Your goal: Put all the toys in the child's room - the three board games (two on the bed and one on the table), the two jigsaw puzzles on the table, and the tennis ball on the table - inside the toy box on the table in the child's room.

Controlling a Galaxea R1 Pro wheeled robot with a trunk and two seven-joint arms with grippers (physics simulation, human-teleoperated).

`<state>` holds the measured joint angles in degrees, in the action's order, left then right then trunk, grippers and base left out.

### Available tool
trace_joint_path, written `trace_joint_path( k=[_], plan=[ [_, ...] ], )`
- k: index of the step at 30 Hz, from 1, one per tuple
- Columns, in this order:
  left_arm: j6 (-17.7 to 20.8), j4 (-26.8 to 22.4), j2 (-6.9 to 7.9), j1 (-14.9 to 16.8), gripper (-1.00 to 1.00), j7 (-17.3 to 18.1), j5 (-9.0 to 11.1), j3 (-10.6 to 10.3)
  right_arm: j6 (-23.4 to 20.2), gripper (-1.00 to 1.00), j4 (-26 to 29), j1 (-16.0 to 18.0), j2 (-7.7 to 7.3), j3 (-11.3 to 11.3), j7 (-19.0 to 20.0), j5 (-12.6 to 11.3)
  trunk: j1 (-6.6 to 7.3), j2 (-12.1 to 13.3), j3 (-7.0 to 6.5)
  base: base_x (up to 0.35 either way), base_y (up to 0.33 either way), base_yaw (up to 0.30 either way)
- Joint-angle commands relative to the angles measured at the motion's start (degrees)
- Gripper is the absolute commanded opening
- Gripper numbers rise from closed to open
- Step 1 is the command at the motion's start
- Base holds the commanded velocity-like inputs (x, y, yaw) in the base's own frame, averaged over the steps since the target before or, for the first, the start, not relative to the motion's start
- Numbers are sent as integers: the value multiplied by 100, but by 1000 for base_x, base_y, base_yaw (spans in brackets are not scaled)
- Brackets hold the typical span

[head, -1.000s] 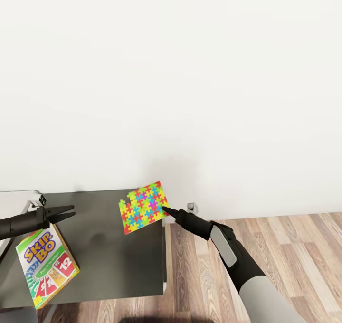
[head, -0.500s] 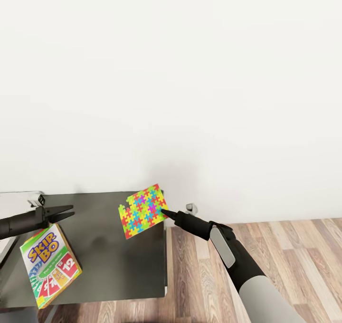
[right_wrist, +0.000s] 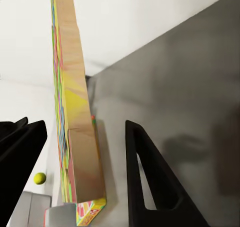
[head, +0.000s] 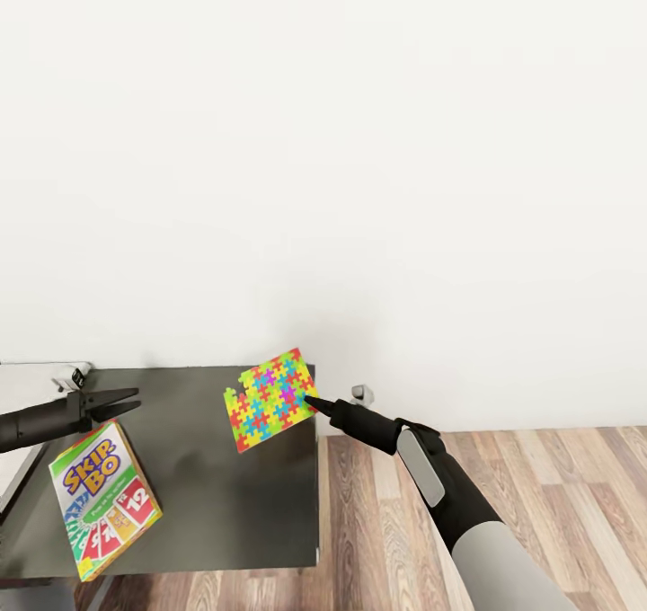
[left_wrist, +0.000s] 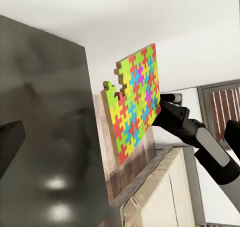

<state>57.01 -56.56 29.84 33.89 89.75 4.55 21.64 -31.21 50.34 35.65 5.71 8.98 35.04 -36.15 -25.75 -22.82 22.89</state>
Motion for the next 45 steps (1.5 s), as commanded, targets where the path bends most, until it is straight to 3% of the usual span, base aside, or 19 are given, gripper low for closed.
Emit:
trace_joint_path(
  k=[1,24,31,45],
  plan=[
    [58,-1,2,3,100,25,-7,-1,-43,-100,2,3,1,-2,-8,-41,-3,-9,-1,0,0,69],
    [12,-197,4,3,100,25,-6,-19,287,-100,2,3,1,5,96,-32,-3,-9,-219,0,0,80],
    [1,-213,13,-5,100,25,-2,-11,315,-100,18,3,-13,254,108,-32,-3,-9,-285,-102,0,89],
    [-30,-224,13,-5,100,25,-2,-19,472,-100,247,-81,-17,279,116,-32,-3,-9,-417,-28,0,27]
  ],
)
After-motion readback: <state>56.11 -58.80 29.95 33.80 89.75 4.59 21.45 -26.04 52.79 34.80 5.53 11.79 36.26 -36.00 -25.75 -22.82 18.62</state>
